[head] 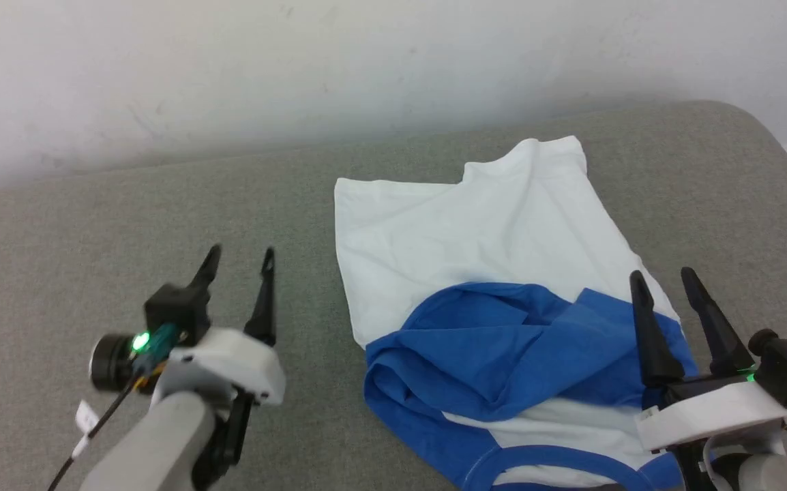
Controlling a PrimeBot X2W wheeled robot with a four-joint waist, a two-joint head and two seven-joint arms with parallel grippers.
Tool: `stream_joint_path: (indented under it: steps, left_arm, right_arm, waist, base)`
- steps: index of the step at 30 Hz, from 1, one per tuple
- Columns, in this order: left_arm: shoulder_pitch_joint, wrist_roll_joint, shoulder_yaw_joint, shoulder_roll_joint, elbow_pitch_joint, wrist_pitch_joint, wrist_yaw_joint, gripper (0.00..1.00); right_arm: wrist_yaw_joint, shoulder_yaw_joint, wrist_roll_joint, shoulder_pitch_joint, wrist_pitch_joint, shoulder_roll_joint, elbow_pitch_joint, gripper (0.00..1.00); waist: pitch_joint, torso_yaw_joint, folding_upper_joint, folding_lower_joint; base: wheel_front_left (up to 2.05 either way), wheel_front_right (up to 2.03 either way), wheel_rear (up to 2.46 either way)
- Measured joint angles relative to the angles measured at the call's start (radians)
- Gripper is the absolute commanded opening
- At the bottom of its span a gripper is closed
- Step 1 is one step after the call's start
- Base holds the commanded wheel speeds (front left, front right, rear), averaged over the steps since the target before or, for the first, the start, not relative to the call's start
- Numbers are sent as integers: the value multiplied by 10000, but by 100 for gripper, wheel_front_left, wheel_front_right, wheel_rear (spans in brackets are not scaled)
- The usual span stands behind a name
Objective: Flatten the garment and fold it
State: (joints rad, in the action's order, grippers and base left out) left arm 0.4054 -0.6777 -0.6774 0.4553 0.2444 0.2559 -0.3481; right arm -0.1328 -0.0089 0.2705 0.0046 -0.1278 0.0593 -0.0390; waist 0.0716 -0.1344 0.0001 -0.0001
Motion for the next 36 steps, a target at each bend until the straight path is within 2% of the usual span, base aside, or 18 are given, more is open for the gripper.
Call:
stream_joint_path:
  steps: [5,8,10,12,16,18,20,23,28,32,36]
  left_arm:
    - [-1309,12,522,136,-520,10,-107,100]
    - [-1509,-23,322,293,-495,-121,422,100]
    - [-1297,-38,-10,474,-447,-633,1043,100]
    - [-709,-73,-431,629,-405,-1331,1958,100]
    - [1150,-382,-671,732,-165,-2650,3519,100]
    - [2143,-650,-708,706,119,-3442,4050,100]
    - [3099,-1122,-671,581,506,-4253,4360,100]
    - [4592,-1465,-723,476,1223,-5336,4614,100]
    - [6567,-2121,-780,397,2600,-6890,4709,100]
    - [7570,-2226,-1037,399,3549,-7983,4719,100]
    - [8081,-2449,-1168,397,4172,-8619,4721,100]
  right_arm:
    - [0,130,-125,-4,-94,-2,119,100]
    - [0,236,-173,-39,-153,-2,161,100]
    - [0,347,-199,-171,-167,-4,161,100]
    - [0,504,-247,-386,-167,-8,134,100]
    - [0,828,-345,-849,-173,-15,73,100]
    - [0,897,-349,-1014,-219,-17,52,100]
    - [0,976,-355,-1142,-278,-13,44,100]
    - [0,1269,-420,-1405,-359,-19,50,100]
    - [0,1680,-416,-1824,-556,-38,94,100]
    - [0,1841,-407,-1964,-708,-48,159,100]
    - [0,1894,-314,-2011,-872,-52,251,100]
  waist:
    - [130,188,0,0]
    - [298,271,0,0]
    - [475,306,0,1]
    - [698,332,0,1]
    - [1283,348,0,2]
    - [1616,338,0,3]
    - [1958,315,0,3]
    - [2491,237,0,4]
    - [3303,-66,0,5]
    - [3776,-491,0,5]
    - [4111,-986,0,3]
  base:
    - [0,0,0]
    - [0,0,0]
    - [0,0,0]
    - [0,0,0]
    - [0,0,0]
    - [0,0,0]
    - [0,0,0]
    - [0,0,0]
    - [0,0,0]
    - [0,0,0]
    - [0,0,0]
